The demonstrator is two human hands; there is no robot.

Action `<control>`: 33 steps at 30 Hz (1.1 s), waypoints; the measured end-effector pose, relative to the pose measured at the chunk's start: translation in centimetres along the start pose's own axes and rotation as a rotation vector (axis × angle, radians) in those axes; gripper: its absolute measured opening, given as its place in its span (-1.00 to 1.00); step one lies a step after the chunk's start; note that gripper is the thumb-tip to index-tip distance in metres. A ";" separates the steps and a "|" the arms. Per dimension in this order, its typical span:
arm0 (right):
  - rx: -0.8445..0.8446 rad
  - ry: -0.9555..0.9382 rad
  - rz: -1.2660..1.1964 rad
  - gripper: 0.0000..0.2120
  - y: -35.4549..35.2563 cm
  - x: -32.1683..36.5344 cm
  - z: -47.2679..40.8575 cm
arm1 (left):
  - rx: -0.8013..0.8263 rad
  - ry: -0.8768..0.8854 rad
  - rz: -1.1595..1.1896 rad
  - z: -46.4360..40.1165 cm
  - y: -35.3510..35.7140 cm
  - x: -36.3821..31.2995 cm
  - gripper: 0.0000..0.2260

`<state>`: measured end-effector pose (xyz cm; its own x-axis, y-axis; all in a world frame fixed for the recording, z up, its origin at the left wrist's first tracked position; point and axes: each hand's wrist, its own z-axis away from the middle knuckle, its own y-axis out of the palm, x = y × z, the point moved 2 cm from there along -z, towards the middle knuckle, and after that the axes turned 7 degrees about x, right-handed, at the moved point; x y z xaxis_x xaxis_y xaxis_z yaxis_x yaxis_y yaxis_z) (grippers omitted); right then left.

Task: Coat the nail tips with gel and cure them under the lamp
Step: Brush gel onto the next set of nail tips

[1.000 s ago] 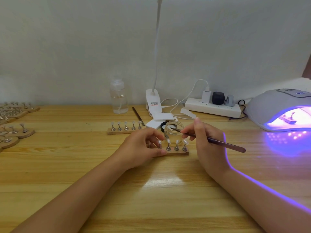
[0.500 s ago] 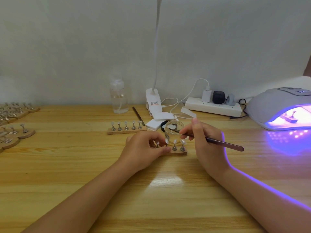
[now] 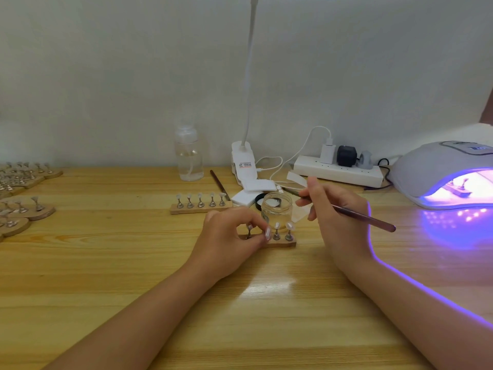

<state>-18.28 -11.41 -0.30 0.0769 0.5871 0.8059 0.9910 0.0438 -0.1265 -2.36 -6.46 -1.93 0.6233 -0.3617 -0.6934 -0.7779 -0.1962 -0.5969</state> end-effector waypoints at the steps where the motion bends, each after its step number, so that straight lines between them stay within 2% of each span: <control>1: 0.005 0.012 0.002 -0.82 -0.2 0.1 -0.3 | -0.001 0.001 0.036 0.0 0.0 0.0 -0.92; 4: 0.068 0.079 0.043 -0.86 -0.8 0.3 -1.6 | -0.020 0.017 0.106 0.0 -0.3 -0.1 -0.89; 9: 0.252 0.156 0.159 -0.66 -0.8 0.8 -4.4 | -0.044 -0.001 0.167 0.0 -0.5 -0.4 -0.84; 16: 0.489 0.152 0.460 -0.56 1.4 0.9 -6.5 | -0.077 0.006 0.209 0.1 -0.7 -0.7 -0.85; 21: 0.509 0.141 0.610 -0.53 2.7 0.7 -6.6 | -0.091 0.020 0.216 0.1 -0.8 -0.7 -0.86; 24: 0.488 0.137 0.620 -0.53 2.8 0.8 -6.4 | -0.093 0.025 0.234 0.1 -0.8 -0.7 -0.95; 28: 0.333 0.131 0.495 -0.52 1.7 1.0 -6.9 | -0.116 0.019 0.250 0.1 -0.7 -0.5 -0.91; 33: 0.187 0.278 0.318 -0.57 0.2 0.5 -7.4 | -0.124 0.012 0.249 0.0 -0.6 -0.3 -0.90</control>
<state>-17.26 -17.12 4.36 0.4255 0.3568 0.8317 0.8787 0.0571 -0.4740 -2.02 -6.21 -1.38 0.4113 -0.4236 -0.8071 -0.9113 -0.2097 -0.3544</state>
